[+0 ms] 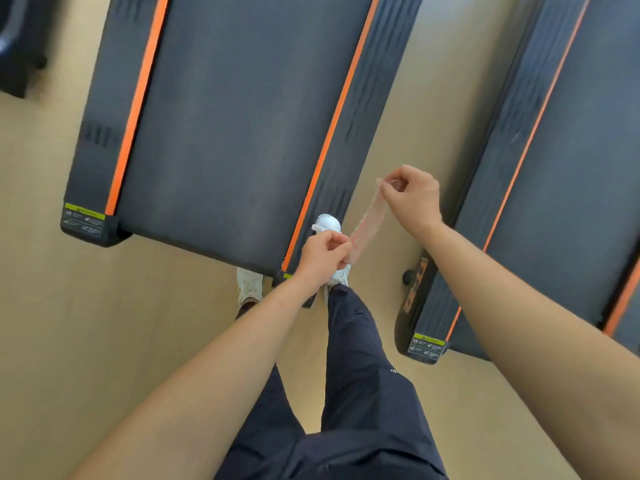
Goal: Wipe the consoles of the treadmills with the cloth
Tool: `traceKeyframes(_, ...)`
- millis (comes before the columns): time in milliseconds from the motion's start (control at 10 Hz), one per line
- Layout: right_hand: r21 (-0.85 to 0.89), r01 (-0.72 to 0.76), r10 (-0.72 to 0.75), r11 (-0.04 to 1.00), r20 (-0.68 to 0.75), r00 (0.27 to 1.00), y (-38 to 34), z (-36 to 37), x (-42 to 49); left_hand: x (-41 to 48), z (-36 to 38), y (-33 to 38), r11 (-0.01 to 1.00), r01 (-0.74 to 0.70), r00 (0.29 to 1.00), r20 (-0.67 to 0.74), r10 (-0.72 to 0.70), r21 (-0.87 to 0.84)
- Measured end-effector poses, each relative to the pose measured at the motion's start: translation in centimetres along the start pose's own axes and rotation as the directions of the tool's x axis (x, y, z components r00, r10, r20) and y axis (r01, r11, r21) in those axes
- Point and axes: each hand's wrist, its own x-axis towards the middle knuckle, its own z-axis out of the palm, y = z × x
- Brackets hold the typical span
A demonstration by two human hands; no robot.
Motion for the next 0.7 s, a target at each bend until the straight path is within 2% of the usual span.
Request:
traceKeyframes(100,-0.017,-0.002,0.003,1.000,0.054,0.999,-0.5,2.1,-0.1,-0.1,-0.9,-1.8,0.995,0.031,0.999,-0.017,-0.032,-0.098)
traceKeyframes(300,-0.064,-0.005,0.024,0.998,0.298,0.954,0.2,7.7,0.5,2.8,-5.3,-6.2,0.995,0.048,0.965,-0.253,-0.070,-0.091)
traceKeyframes(500,-0.110,0.063,-0.019,0.992,0.368,0.930,-0.5,12.3,4.2,6.7,-7.7,-9.4,0.994,0.094,0.926,-0.363,-0.107,-0.054)
traceKeyframes(600,-0.158,0.040,0.047,0.987,0.515,0.856,-0.2,14.0,5.5,8.1,-7.5,-10.8,0.984,0.175,0.916,-0.365,-0.168,-0.014)
traceKeyframes(700,-0.229,-0.014,0.130,0.973,0.499,0.857,0.9,14.3,6.2,8.9,-7.1,-11.9,0.967,0.252,0.915,-0.331,-0.229,0.027)
